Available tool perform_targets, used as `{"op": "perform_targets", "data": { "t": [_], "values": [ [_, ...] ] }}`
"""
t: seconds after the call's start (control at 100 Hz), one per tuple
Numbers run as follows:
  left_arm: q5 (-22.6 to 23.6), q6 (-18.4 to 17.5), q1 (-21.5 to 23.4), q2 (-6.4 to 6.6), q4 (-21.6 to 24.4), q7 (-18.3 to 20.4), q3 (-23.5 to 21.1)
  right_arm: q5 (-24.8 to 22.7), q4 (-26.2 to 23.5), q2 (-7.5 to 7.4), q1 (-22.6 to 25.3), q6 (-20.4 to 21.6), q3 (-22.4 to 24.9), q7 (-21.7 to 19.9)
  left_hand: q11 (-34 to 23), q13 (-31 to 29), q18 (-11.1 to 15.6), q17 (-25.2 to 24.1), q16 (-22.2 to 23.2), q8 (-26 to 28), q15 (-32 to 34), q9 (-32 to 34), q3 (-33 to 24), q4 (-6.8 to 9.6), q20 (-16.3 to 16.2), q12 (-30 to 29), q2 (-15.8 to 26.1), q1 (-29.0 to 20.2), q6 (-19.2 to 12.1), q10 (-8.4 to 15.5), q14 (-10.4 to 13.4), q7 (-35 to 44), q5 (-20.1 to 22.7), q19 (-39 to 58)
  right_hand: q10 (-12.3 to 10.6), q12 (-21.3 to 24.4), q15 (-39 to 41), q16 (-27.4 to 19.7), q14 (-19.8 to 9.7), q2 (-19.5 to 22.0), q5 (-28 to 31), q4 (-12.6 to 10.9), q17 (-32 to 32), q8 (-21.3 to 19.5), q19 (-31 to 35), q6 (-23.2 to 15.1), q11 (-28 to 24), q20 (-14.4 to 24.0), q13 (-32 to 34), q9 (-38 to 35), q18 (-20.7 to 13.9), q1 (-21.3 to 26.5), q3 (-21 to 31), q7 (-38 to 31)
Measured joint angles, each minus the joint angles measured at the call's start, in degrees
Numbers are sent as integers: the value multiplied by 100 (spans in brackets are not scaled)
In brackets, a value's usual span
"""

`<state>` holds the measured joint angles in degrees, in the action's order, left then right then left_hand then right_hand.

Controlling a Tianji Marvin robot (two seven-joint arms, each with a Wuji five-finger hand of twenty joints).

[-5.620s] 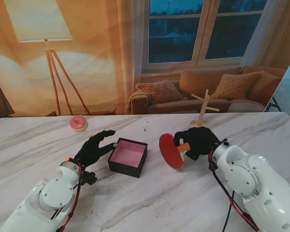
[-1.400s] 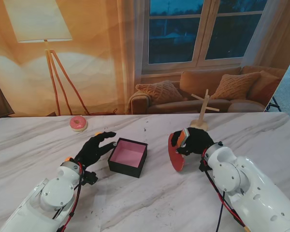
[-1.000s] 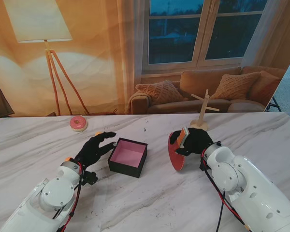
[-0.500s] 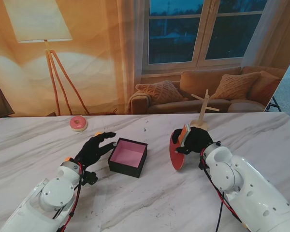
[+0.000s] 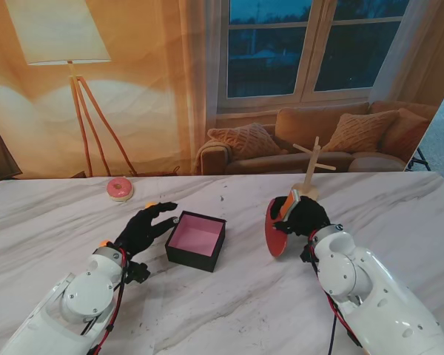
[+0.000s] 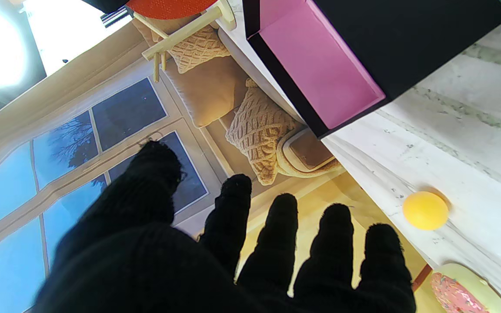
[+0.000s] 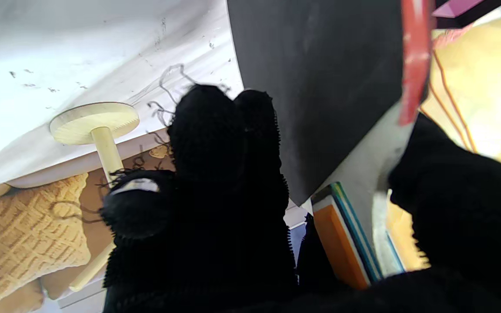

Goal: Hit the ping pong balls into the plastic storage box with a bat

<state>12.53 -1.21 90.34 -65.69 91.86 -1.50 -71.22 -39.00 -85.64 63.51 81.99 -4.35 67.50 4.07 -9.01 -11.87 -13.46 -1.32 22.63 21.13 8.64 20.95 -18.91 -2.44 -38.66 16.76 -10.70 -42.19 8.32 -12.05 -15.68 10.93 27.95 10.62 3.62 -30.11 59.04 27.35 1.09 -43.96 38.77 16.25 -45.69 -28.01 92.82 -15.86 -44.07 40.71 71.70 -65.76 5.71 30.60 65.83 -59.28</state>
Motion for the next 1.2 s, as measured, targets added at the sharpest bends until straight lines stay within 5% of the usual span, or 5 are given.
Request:
{"op": "perform_targets", "data": {
  "t": [0.53, 0.86, 1.2],
  "values": [
    [-2, 21, -3, -4, 0, -7, 2, 1546, -280, 360, 406, -701, 278, 637, 0, 0, -2, 0, 8, 0, 46, 0, 0, 0, -9, 4, 0, 0, 0, -1, -2, 0, 0, 1, 127, 72, 14, -3, 80, 219, 218, 47, 123, 139, 43, 847, 33, -9, 56, -57, 114, 630, 31, -225],
    [-8, 59, -16, -4, -1, 0, 10, 2234, -642, 409, 696, -697, 409, 654, 0, 0, -2, 1, 9, 0, 48, 0, 0, 0, -64, 6, 0, 0, 0, -1, -2, 0, 0, 1, 415, 133, 77, -3, 287, 295, 370, 115, 240, 220, 55, 1330, -45, -20, 53, -56, 266, 688, 31, -291],
    [-25, 80, -33, -4, -6, 17, 26, 2684, -838, 468, 785, -582, 425, 654, 0, 0, -2, 2, 9, 0, 48, 0, 1, 0, -66, 7, 0, 0, 0, -1, -3, 0, 0, 1, 476, 138, 130, -3, 339, 353, 438, 115, 244, 307, 66, 1426, -71, -21, 53, -56, 323, 688, 31, -288]
  ]
}}
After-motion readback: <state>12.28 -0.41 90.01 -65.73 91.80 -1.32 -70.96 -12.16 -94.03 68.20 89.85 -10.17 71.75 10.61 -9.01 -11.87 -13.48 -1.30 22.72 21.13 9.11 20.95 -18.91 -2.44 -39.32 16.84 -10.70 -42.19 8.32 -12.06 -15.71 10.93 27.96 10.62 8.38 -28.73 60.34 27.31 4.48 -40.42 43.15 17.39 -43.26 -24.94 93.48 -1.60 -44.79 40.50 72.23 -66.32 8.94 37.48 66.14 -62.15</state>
